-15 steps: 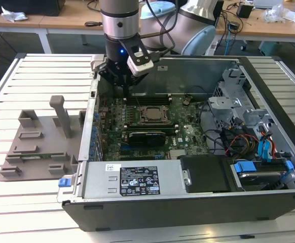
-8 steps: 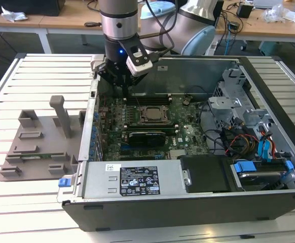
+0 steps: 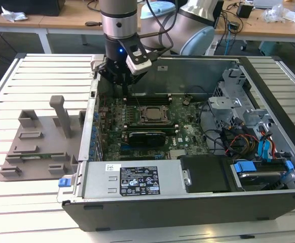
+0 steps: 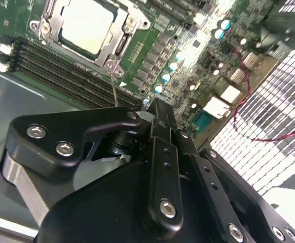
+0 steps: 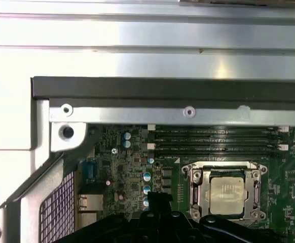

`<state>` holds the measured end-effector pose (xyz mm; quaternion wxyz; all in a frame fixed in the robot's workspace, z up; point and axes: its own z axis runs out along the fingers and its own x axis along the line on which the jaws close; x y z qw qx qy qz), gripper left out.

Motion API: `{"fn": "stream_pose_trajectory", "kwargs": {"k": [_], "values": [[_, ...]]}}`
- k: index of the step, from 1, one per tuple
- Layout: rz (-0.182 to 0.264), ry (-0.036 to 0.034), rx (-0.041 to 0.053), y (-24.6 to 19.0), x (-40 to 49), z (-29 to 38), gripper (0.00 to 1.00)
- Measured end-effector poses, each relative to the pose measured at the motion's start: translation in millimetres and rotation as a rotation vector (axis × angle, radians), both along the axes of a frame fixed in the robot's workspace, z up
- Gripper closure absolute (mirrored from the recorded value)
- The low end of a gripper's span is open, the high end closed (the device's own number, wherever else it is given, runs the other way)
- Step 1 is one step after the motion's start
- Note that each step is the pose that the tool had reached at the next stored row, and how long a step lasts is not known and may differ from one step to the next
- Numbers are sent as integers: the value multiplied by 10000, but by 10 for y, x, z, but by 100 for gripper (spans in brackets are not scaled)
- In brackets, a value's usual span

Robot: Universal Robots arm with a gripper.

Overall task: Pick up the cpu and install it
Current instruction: 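Install the first cpu locking lever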

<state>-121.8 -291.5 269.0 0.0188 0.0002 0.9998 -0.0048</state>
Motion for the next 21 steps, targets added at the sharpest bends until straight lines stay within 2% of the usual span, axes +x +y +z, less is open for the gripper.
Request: {"fn": "stream_pose_trajectory", "kwargs": {"k": [2, 4, 8, 10, 15, 21], "values": [[0, 3, -2, 56, 8, -16, 89], [2, 1, 0, 89, 45, -35, 89], [1, 5, -3, 93, 158, -57, 89], [-1, 4, -2, 93, 180, -60, 89], [0, 4, -3, 93, 223, -62, 89], [0, 3, -2, 93, 228, -63, 89]]}}
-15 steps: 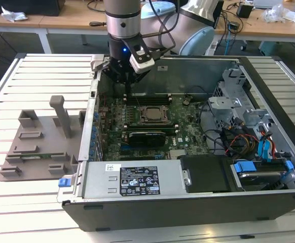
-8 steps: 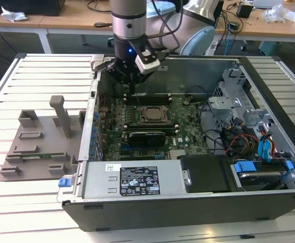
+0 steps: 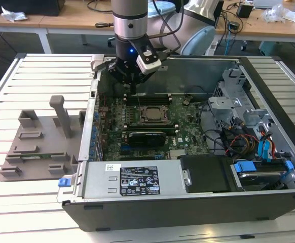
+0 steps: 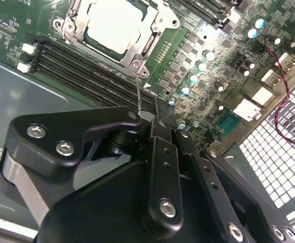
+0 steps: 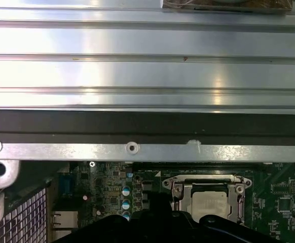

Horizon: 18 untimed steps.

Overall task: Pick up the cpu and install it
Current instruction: 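Install the first cpu locking lever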

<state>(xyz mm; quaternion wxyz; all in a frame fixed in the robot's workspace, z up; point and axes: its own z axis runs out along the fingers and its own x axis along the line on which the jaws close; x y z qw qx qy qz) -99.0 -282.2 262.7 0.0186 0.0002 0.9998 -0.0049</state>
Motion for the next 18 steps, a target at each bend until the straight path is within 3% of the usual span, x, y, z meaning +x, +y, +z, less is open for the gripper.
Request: {"fn": "stream_pose_trajectory", "kwargs": {"k": [18], "values": [[0, 1, -1, 0, 248, -44, 89]]}}
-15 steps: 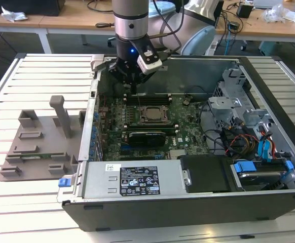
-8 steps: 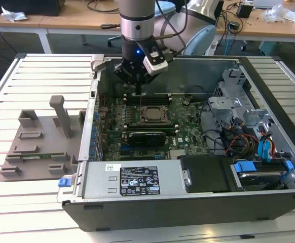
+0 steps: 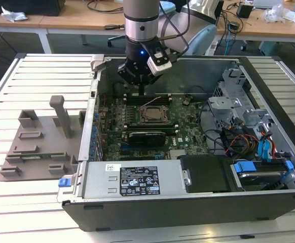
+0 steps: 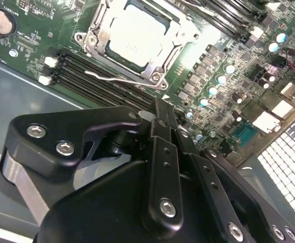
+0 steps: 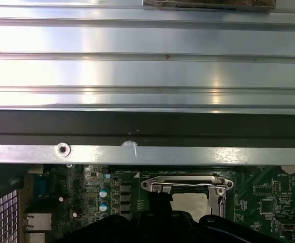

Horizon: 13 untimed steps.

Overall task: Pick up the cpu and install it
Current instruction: 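Install the first cpu locking lever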

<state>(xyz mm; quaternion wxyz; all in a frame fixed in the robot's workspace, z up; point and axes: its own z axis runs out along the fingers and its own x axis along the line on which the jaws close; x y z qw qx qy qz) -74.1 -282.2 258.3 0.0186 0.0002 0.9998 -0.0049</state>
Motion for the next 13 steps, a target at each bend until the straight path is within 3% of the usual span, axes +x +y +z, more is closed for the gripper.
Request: {"fn": "stream_pose_trajectory", "kwargs": {"k": [2, 8, 10, 13], "values": [[0, -1, 1, 0, 16, -9, 89], [0, 1, 54, 0, 34, -126, 89], [0, 1, 375, -7, 34, -166, 89], [82, 8, 402, -9, 59, -233, 89]]}}
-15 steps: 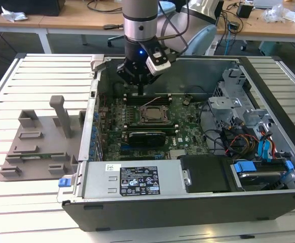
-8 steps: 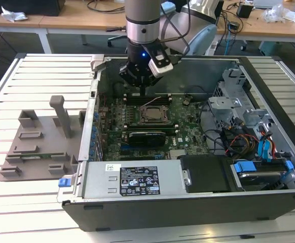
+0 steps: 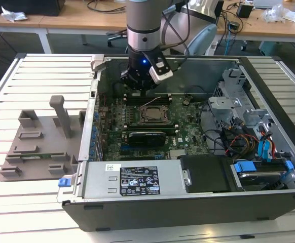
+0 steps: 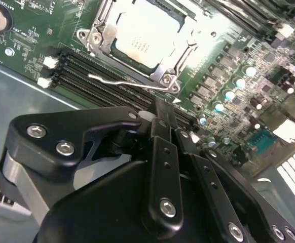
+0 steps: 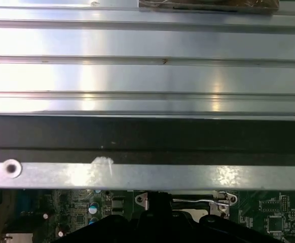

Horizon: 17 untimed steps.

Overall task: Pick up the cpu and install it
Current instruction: 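Install the first cpu locking lever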

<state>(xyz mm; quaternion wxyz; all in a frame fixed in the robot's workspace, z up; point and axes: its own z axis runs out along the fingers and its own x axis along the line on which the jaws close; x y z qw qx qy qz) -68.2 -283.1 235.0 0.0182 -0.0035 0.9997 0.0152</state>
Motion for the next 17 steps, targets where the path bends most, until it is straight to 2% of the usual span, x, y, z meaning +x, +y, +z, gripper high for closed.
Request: {"fn": "stream_pose_trajectory", "kwargs": {"k": [3, 7, 17], "values": [[77, 5, 1, 0, 28, -69, 89], [137, 8, 0, 0, 76, -129, 89], [174, 22, 0, 0, 260, -229, 89]]}}
